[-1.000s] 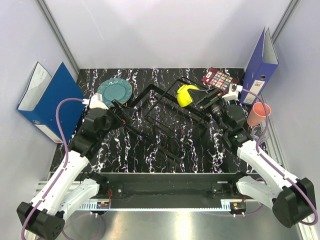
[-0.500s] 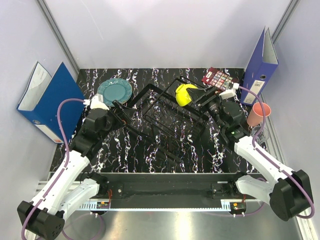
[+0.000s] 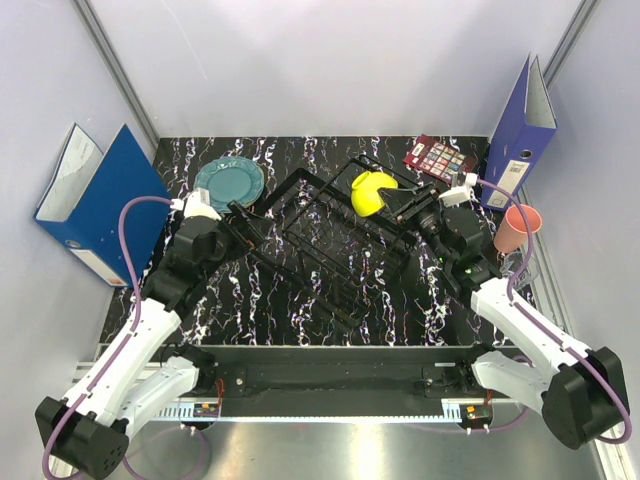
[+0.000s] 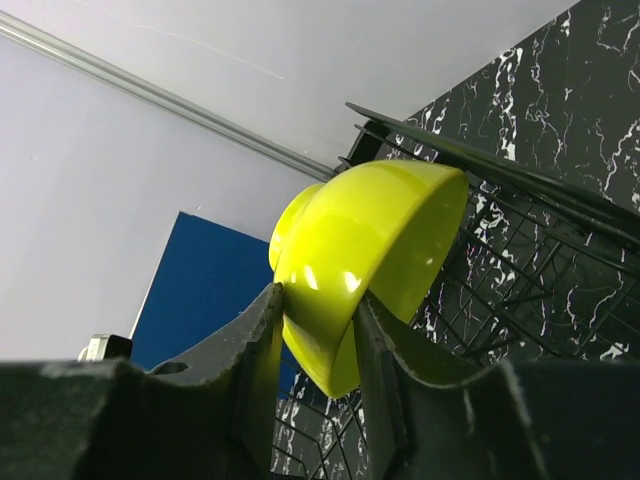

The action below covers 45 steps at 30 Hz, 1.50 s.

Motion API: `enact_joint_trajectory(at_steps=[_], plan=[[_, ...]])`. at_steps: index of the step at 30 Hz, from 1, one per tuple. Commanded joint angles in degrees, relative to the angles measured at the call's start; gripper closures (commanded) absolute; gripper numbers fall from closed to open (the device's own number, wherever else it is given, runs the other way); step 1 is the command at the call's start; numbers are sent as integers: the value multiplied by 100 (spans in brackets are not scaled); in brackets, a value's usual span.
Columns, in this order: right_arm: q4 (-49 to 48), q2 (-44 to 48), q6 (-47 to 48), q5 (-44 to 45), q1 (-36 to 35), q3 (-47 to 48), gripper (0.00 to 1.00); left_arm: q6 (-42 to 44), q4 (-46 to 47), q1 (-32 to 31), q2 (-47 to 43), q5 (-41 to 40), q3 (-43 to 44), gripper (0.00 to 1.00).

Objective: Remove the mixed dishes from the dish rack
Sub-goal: Pick up the bowl from the dish rack.

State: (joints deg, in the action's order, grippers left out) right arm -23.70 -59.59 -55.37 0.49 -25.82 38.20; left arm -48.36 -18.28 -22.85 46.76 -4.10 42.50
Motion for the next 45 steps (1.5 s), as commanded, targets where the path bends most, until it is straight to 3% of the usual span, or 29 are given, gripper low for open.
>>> enact_joint_trajectory(at_steps=[1, 10, 14, 32, 35, 40, 45], plan=[[437, 97, 71, -76, -37, -128, 63, -42, 378, -61, 17, 67, -40, 1], [682, 281, 430, -128, -37, 82, 84, -42, 378, -105, 8, 23, -40, 1], [972, 343, 738, -365, -37, 434, 100, -42, 387, -114, 26, 23, -40, 1], [2730, 186, 2865, -1392, -37, 2842, 100, 116, 361, -114, -115, -126, 118, 1], [3388, -139, 3321, -1805, -28, 3535, 100, 213, 238, -114, -132, -223, 293, 1], [5286, -623, 4683, -2229, -159, 4793, 100, 476, 123, -114, -89, -372, 810, 1], [6386, -457, 6107, -1404, -722, 5136, 100, 1161, -366, -114, 455, -223, 2196, 1]])
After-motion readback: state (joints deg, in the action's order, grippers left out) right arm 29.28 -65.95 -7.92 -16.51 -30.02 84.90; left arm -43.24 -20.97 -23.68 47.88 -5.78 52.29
